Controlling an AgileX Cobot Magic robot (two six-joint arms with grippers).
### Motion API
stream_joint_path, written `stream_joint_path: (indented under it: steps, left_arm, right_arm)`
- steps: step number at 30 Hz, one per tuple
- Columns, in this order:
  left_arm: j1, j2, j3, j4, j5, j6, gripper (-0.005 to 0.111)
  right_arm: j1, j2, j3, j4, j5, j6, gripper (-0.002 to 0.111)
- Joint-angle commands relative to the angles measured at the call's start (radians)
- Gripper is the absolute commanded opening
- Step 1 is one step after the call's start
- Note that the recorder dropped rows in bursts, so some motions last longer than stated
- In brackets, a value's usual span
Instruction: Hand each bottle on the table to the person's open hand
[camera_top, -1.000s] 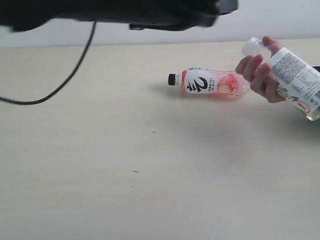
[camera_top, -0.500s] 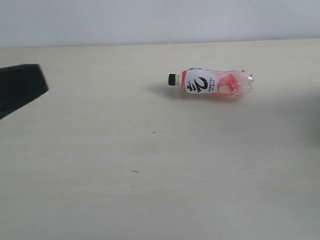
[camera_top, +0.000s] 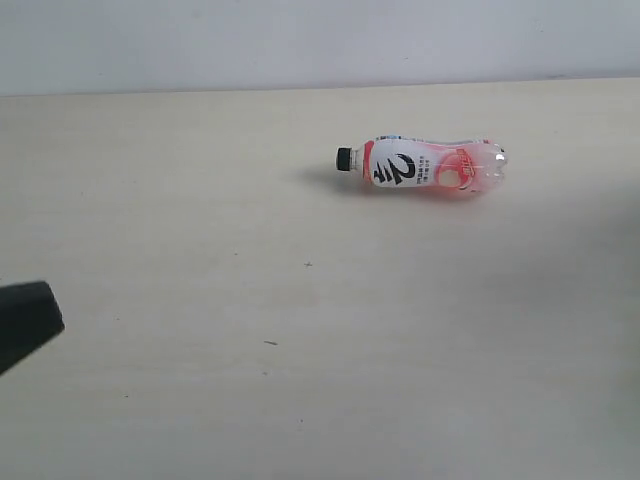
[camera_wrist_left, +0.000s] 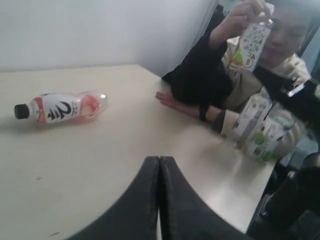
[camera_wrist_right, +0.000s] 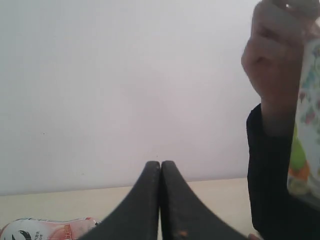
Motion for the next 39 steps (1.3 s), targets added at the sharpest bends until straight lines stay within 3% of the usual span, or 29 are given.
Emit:
stream_joint_path:
  steps: [1,9,11,14,17,36,39]
  left_arm:
    - [-0.003,-0.004,0.098,0.005,-0.033,0.067,0.0]
    - [-0.005,-0.004,0.197,0.005,-0.033,0.086,0.0]
    - [0.052,-0.053,0.197,0.005,0.009,0.086,0.0]
    - [0.209,-0.27,0.197,0.005,0.089,0.086,0.0]
    - [0.294,-0.399,0.197,0.005,0.092,0.086,0.0]
    - [0.314,-0.399,0.197,0.005,0.096,0.086,0.0]
    - [0.351,-0.399,0.197,0.005,0.096,0.086,0.0]
  right_arm:
    - [-0.005,-0.005,0.004,-0.004,-0.002,-0.003,0.0]
    - [-0.005,-0.005,0.004,-0.004,-0.002,-0.003,0.0]
    - [-0.005,-0.005,0.004,-0.004,-0.002,-0.003,0.0]
    - [-0.005,-0.005,0.004,-0.004,-0.002,-0.003,0.0]
    - [-0.005,-0.005,0.004,-0.004,-0.002,-0.003,0.0]
    - [-0.005,-0.005,0.004,-0.006,-0.002,-0.003,0.0]
    - [-0.005,-0.005,0.004,-0.006,-0.002,-0.003,0.0]
